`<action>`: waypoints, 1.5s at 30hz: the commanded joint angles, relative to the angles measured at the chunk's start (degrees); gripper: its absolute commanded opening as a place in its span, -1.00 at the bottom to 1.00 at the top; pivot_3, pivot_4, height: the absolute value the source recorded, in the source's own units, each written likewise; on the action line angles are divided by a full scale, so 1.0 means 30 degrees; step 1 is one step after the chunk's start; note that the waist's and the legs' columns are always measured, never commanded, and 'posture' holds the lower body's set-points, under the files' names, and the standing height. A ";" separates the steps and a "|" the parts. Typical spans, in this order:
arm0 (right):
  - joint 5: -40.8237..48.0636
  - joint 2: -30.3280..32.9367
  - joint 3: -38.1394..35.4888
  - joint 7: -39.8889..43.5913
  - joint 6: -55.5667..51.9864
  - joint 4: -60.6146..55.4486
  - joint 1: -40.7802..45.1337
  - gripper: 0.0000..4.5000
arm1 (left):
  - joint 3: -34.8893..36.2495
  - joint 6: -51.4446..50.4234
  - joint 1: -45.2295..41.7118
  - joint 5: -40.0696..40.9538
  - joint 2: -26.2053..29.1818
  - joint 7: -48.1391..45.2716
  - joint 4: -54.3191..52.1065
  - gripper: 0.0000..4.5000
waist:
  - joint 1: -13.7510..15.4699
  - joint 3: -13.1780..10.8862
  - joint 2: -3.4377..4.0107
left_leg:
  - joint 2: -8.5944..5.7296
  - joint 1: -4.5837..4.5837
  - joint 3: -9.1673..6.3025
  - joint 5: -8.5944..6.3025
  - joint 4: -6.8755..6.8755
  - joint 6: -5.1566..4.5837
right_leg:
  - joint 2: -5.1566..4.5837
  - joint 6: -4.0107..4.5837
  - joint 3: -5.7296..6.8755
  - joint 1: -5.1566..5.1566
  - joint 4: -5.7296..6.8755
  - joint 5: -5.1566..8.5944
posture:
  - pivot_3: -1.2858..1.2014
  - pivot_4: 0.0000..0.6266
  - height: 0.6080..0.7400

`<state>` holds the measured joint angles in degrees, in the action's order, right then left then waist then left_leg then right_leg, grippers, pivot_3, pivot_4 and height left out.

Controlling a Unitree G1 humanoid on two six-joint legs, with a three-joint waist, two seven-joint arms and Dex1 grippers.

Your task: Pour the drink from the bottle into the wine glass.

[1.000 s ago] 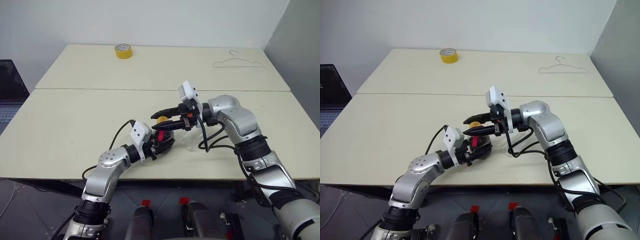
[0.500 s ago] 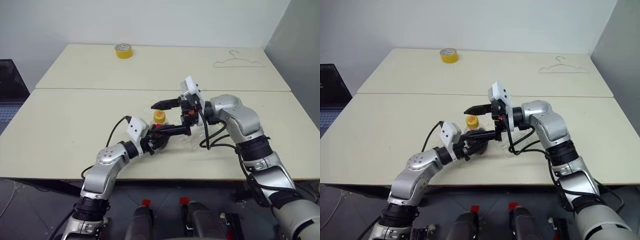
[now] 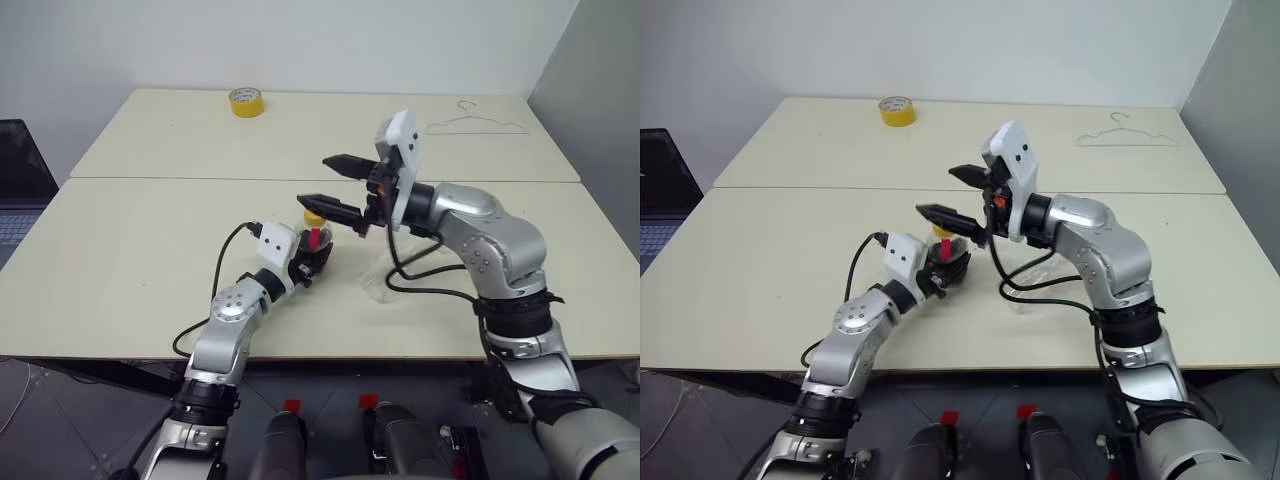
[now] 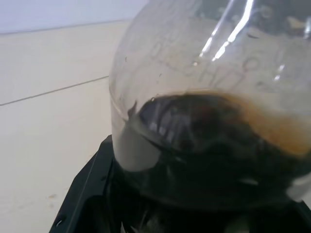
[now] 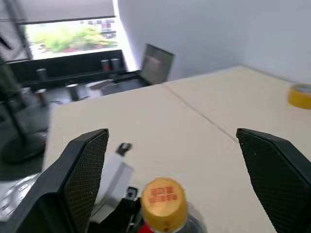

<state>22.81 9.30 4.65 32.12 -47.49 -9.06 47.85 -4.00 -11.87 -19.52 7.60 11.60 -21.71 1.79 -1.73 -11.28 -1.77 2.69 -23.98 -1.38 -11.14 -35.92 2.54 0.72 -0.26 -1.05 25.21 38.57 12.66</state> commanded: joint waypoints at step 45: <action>-0.1027 -0.0630 0.1974 -0.2073 -0.1444 0.0433 0.1263 -0.43 | -0.0037 0.0352 -0.0913 0.1517 -0.0806 -0.1879 -0.0337 0.12 | -0.0039 0.0000 0.0000 | -0.0005 -0.0159 -0.0037 -0.0002 0.0010 -0.0005 | 0.0010 -0.0086 0.0025 0.0016 -0.0217 -0.0054 | 0.03 -0.52 1.00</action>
<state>19.41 6.65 10.27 23.64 -54.42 -7.63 50.13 -3.02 -10.84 -22.08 10.16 8.97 -23.90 5.92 -1.84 -11.28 -1.77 2.68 -24.46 -1.49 -11.14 -35.89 2.52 0.75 -0.52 -0.98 25.26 37.92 12.50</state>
